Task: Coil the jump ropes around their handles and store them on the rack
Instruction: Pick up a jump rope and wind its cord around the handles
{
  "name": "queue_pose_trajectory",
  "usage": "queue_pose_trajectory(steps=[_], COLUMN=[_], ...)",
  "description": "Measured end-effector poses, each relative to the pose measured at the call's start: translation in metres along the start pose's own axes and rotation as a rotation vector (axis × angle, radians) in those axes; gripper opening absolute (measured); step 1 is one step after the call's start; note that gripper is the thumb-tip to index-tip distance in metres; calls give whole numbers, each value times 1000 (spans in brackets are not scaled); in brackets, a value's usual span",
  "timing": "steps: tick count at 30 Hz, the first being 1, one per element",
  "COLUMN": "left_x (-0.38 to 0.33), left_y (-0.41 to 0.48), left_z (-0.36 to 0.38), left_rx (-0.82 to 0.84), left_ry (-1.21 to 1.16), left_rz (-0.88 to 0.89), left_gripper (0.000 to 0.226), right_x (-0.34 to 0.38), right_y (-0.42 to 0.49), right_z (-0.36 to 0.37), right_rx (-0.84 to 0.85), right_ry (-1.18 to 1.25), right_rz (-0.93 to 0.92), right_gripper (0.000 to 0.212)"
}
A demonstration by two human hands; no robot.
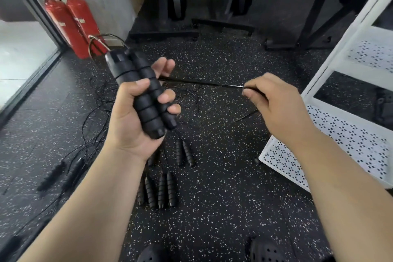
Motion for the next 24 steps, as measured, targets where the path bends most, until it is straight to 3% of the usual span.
queue_pose_trajectory(steps=[4, 11, 18, 21, 24], left_x=[-6, 45, 72, 51, 24], left_y=[-2, -12, -10, -2, 2], left_z=[-13, 9, 16, -9, -41], left_rx=[-24, -14, -82, -178, -283], left_ry=[-50, -20, -5, -72, -146], left_rz=[-4, -304, -334, -262, -161], left_gripper=[57, 60, 60, 57, 49], right_x=[25, 28, 24, 6, -10], right_y=[-3, -8, -14, -15, -13], right_z=[0, 23, 63, 61, 43], right_rx=[-112, -106, 154, 336, 364], right_ry=[-33, 1, 78, 129, 144], right_rz=[-98, -90, 51, 183, 240], right_gripper=[26, 25, 17, 23, 25])
Point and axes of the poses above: each hand's wrist, its own y-axis towards the middle knuckle, its own z-axis out of the palm, x = y × z, the point moved 8 cm from there along y, towards the middle knuckle, and after that the axes turned 8 degrees about y, right-handed, at the moved point
